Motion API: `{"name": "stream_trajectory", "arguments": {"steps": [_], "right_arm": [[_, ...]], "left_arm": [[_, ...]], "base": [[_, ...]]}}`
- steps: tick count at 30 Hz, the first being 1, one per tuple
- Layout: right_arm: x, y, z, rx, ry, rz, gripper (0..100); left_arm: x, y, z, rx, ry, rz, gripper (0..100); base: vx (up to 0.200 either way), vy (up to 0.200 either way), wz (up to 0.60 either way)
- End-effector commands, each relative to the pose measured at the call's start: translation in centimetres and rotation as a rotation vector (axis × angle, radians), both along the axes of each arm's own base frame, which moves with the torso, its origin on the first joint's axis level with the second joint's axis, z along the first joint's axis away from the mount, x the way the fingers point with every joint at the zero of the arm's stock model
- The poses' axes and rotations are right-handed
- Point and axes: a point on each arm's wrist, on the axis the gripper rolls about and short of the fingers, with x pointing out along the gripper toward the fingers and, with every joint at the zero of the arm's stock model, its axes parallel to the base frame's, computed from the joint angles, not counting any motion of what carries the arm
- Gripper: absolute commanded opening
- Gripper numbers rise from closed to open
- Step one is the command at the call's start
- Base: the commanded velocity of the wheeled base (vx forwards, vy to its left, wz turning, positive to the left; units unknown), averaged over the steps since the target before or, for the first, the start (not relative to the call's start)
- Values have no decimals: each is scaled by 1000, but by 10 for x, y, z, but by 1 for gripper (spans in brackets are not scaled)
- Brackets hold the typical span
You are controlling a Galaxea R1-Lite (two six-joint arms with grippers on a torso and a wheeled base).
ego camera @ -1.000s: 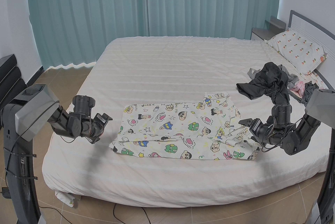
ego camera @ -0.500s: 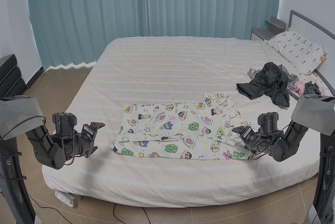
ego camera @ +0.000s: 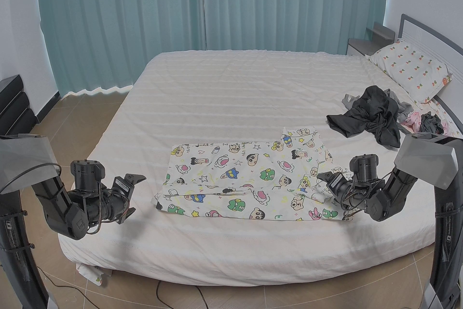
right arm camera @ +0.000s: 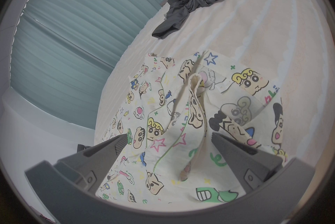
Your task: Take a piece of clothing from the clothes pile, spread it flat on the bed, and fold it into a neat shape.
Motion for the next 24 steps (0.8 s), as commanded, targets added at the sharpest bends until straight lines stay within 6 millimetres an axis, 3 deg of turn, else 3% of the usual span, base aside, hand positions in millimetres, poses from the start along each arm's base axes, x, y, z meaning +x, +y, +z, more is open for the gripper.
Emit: {"name": "stream_trajectory", "arguments": {"steps": [1,3,13,14,24], "right_arm": [[-3,1,7,5,-10,5,100],[-1,2,-3,-3,5,6,100],[13,4,-12,-7,1,4,100],[14,3,-15,-10,6,2,0],[3,2,-3,-4,2,2,0]], "left_arm": [[0,0,-1,0,2,-1,100],[0,0,-1,0,2,-1,100],[0,0,-2,4,4,-1,100],[0,0,-2,4,2,-1,100],[0,0,-2,4,2,-1,100]], "base": [[0,0,0],[0,0,0],[0,0,0],[0,0,0],[0,0,0]]}}
